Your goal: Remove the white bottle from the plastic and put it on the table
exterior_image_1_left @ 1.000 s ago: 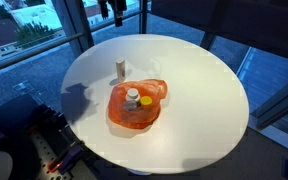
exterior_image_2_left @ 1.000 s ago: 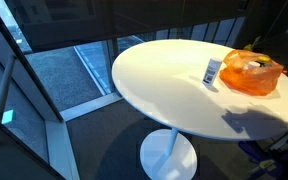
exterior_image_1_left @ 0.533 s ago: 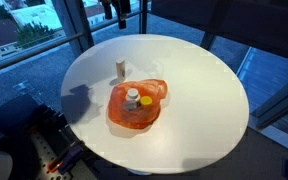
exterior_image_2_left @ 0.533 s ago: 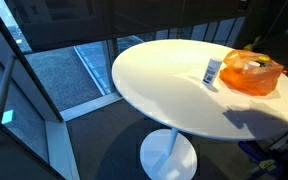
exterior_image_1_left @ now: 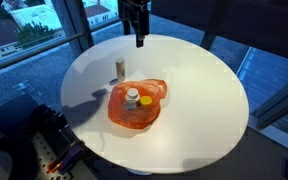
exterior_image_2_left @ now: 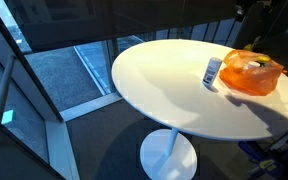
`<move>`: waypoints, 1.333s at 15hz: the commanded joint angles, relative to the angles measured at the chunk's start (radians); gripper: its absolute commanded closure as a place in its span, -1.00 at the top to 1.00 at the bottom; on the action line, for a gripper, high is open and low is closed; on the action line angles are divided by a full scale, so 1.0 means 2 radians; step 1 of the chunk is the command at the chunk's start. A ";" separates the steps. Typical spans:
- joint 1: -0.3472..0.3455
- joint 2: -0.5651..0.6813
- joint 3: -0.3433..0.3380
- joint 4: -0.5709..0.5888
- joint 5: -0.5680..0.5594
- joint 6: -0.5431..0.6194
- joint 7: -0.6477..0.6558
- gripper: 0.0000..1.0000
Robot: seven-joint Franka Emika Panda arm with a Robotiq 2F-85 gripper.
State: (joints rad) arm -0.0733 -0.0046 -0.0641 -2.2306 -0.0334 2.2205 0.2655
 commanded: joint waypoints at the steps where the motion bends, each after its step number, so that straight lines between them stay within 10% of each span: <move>1: -0.006 0.019 -0.008 -0.007 0.005 0.025 -0.018 1.00; 20: -0.033 0.054 -0.037 -0.099 -0.007 0.086 -0.178 1.00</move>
State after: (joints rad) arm -0.1320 0.1075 -0.1388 -2.3941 -0.0334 2.3513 -0.0395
